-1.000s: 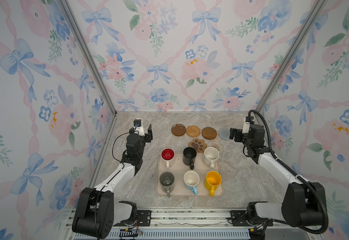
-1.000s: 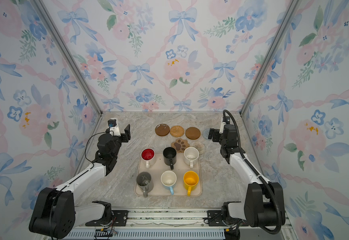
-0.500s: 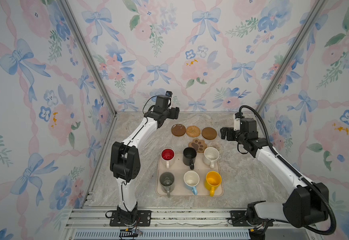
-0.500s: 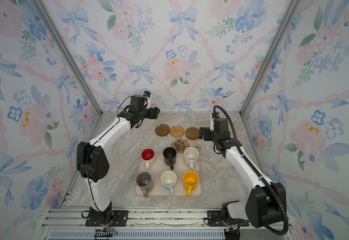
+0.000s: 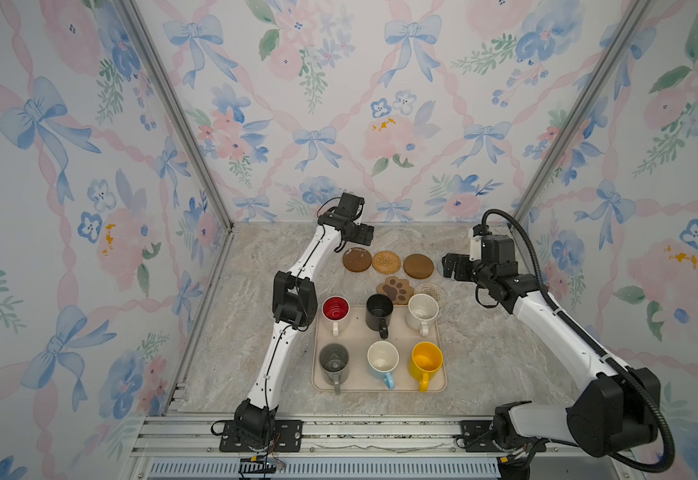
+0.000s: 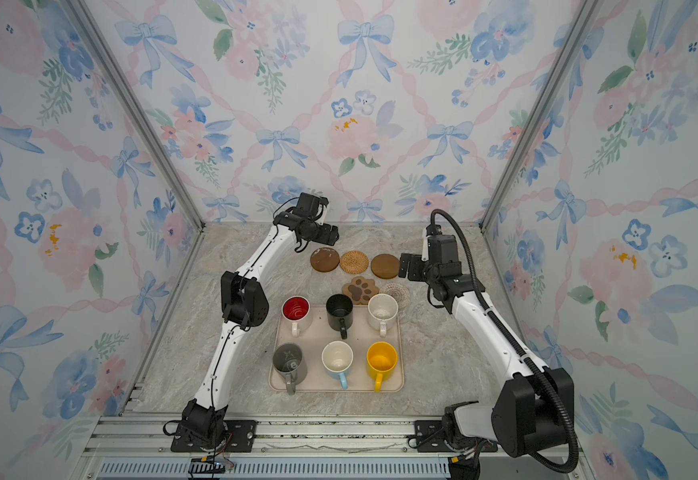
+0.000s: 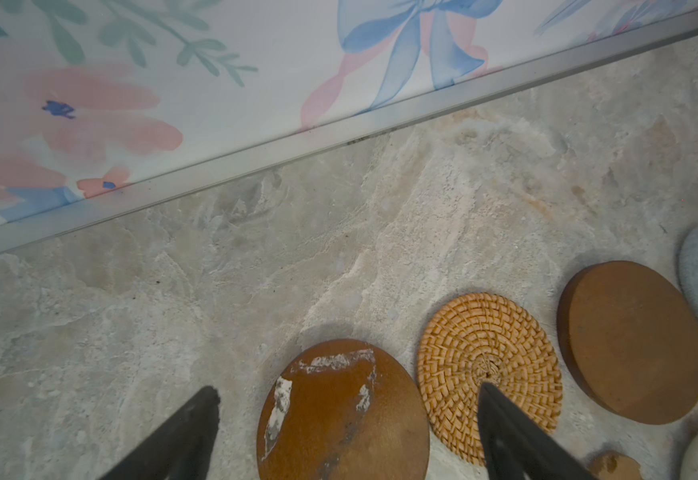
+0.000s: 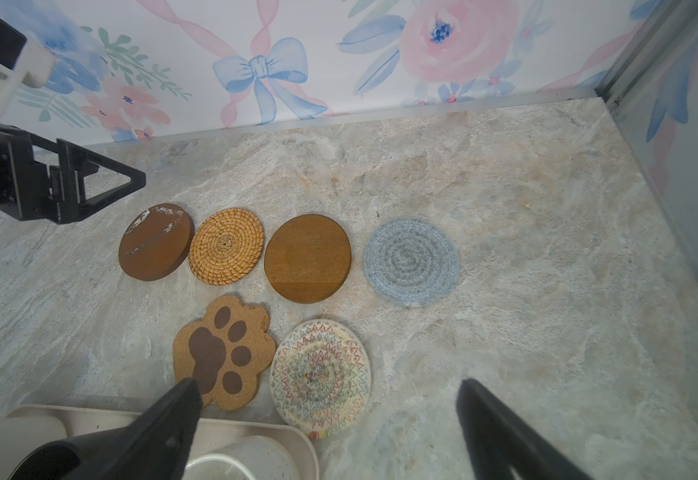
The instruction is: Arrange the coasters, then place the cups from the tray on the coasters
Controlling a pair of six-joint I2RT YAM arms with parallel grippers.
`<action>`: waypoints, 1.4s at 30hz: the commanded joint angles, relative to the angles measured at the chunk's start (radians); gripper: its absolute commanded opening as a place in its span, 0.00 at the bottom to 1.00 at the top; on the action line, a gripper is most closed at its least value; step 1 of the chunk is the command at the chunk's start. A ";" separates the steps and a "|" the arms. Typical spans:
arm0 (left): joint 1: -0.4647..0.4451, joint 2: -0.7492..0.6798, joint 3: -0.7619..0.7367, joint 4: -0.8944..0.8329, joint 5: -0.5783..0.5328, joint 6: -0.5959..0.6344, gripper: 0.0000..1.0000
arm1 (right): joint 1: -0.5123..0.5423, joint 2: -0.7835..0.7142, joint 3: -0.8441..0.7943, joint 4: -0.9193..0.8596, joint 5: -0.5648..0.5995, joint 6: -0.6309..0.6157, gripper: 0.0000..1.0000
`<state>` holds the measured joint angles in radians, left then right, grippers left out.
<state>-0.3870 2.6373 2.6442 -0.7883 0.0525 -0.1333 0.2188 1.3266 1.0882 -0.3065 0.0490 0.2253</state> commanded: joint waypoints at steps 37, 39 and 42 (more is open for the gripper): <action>-0.064 0.170 0.049 -0.043 -0.236 0.066 0.98 | -0.004 0.077 0.021 -0.054 -0.035 0.019 0.98; -0.063 0.170 0.048 -0.044 -0.237 0.069 0.96 | -0.004 0.075 0.021 -0.058 -0.037 0.017 0.98; -0.060 0.154 0.014 -0.044 -0.244 0.070 0.96 | -0.005 0.072 0.023 -0.065 -0.036 0.016 0.98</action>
<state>-0.4530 2.7880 2.6930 -0.8150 -0.1795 -0.0788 0.2180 1.3964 1.0882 -0.3408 0.0174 0.2401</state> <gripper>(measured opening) 0.958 0.979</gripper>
